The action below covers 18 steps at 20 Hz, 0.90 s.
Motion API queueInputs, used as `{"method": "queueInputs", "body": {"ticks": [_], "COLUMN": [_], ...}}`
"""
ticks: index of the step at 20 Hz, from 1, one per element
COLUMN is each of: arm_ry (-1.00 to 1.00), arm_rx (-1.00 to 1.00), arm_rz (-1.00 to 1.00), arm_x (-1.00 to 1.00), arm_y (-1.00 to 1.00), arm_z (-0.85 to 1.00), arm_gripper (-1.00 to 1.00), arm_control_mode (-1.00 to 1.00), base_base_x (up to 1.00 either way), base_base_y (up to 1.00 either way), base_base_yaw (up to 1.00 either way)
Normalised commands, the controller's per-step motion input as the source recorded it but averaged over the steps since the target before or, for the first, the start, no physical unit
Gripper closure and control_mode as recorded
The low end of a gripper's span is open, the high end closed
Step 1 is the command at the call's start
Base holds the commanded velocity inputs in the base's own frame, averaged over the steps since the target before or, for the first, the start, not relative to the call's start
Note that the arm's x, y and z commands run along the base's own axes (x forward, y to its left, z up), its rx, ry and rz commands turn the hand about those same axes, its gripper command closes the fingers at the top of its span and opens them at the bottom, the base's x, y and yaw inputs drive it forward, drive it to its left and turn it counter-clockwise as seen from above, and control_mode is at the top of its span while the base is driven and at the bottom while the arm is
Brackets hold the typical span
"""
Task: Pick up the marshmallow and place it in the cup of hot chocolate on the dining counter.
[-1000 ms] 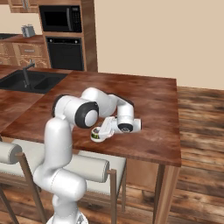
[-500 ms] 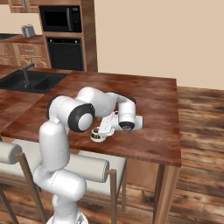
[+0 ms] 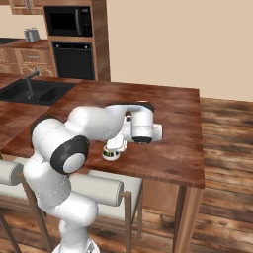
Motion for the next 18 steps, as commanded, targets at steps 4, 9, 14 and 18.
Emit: {"method": "queueInputs", "body": {"ticks": [4,9,14,18], "arm_ry": [-0.31,-0.33,-0.31,-0.33], "arm_rx": [-0.04,-0.05,-0.05,-0.03], "arm_rz": [0.01,0.01,0.00,0.00], "arm_x": [-0.82,-0.86,-0.83,-0.95], "arm_y": [0.22,0.28,0.27,0.16], "arm_z": [0.73,0.81,0.90,0.92], "arm_gripper": [-1.00,-1.00,-1.00,-1.00], "arm_control_mode": [-1.00,-1.00,-1.00,-1.00], "base_base_x": [0.00,0.00,0.00,0.00], "base_base_y": [0.00,0.00,0.00,0.00], "base_base_yaw": [0.00,0.00,0.00,0.00]}}
